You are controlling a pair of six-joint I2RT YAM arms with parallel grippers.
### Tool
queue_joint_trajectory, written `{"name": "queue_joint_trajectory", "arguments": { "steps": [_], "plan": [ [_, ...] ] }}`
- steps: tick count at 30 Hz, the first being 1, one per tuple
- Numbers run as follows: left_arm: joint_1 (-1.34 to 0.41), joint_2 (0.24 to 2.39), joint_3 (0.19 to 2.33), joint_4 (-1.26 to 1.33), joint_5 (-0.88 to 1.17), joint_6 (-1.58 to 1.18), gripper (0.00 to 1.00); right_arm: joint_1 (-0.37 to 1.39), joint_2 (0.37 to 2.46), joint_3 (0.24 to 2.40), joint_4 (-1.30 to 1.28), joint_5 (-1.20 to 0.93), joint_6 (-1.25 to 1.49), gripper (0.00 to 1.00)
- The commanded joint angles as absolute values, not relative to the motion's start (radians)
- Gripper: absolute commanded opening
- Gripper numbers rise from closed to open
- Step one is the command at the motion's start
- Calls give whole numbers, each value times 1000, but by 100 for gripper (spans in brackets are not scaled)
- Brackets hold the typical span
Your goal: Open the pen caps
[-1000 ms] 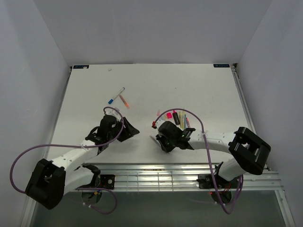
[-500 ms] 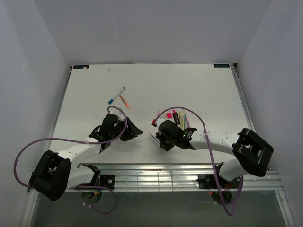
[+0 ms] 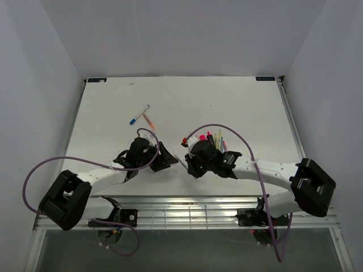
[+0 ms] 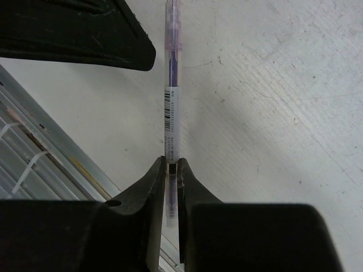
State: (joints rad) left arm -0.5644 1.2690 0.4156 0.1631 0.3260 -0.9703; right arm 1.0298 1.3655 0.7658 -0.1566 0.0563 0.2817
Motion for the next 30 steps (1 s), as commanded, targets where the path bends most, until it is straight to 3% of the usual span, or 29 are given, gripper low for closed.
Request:
{"name": "queue_joint_trajectory", "arguments": {
  "steps": [1, 16, 30],
  "plan": [
    [-580, 1247, 448, 210, 315, -997, 66, 1035, 1351, 795, -141, 35, 295, 8],
    [-591, 1361, 485, 279, 322, -1023, 66, 1035, 1330, 781, -95, -35, 305, 8],
    [-597, 1410, 520, 311, 345, -1042, 45, 1035, 1335, 782, -84, -23, 308, 8]
  ]
}}
